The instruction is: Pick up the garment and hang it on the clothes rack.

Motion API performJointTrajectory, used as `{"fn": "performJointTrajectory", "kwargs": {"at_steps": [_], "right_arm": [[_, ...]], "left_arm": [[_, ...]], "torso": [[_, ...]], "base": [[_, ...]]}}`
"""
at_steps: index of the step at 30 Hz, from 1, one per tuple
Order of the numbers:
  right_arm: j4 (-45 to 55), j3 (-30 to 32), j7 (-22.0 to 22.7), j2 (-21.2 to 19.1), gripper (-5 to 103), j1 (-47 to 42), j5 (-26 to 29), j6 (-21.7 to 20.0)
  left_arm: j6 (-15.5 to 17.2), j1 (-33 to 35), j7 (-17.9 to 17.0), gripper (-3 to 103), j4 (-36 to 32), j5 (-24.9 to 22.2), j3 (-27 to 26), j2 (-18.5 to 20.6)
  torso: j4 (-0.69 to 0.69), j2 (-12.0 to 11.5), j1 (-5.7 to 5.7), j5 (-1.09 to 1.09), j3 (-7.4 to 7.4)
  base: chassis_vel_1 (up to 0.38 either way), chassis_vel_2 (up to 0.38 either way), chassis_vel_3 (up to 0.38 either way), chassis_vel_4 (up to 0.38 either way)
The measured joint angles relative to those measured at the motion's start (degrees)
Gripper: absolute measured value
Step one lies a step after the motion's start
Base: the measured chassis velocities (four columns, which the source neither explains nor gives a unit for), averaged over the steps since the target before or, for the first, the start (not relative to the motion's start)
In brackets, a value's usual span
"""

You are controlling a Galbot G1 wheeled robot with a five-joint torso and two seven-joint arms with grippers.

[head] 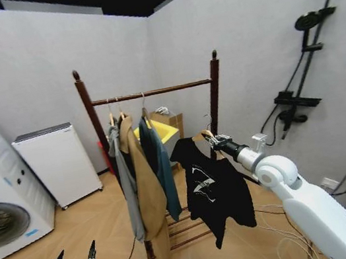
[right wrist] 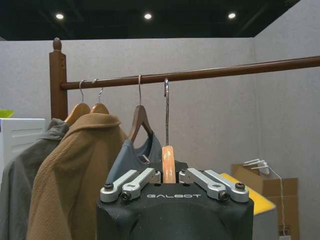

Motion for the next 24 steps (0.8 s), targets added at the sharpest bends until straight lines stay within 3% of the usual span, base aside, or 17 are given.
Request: {"fn": "performJointTrajectory", "kwargs": {"at_steps": [7,13,24], "right_arm": [[0.31,-0.63,-0.90,0.44,10,0.70,-1.49,0.28],[0.47,-1.01,-2.38,0.85,10,0.57,-3.61,0.61],[1.41,-1.09,-3.42,0.56,10,0.42,-5.39,0.97]], "left_arm": [[0.00,0.00,0.00,100,0.00,0.00,0.00,0.00],[0.00,0.00,0.00,100,0.00,0.00,0.00,0.00],[0.00,0.00,0.00,100,0.00,0.00,0.00,0.00]], "torso": [[-0.06,0.00,-0.01,0.00,0.00],[-0.03,0.01,-0.02,0.01,-0.01],[-0.02,-0.02,0.06,0.01,0.01]], "base": [[0.006,0.009,0.012,0.012],[-0.048,0.053,0.072,-0.049],[-0.175,0.172,0.179,-0.175]]}}
